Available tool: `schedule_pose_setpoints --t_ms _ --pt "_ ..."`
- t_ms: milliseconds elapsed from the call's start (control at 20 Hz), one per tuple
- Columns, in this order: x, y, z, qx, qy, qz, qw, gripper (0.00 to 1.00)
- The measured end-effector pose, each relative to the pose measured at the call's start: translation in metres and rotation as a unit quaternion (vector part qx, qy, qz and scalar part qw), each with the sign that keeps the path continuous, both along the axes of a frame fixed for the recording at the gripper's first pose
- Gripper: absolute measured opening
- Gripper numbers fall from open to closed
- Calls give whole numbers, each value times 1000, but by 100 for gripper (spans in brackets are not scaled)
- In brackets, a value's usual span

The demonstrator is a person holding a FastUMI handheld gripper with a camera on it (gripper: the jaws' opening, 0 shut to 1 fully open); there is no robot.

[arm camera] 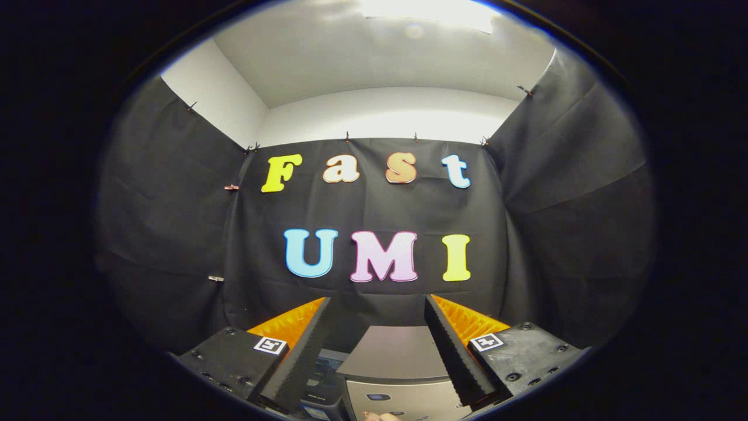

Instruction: Put the clothes into the washing machine and then close the washing machine lid.

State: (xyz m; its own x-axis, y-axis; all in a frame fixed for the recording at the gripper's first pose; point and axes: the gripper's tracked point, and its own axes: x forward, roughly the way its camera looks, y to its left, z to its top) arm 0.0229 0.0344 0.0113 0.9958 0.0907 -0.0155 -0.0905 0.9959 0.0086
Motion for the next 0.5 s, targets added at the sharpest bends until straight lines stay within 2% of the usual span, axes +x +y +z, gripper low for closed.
schedule_pose_setpoints --t_ms 150,500 --pt "-4 -3 4 24 -3 -4 1000 98" --pt "-4 -16 -4 12 14 -15 1000 98"
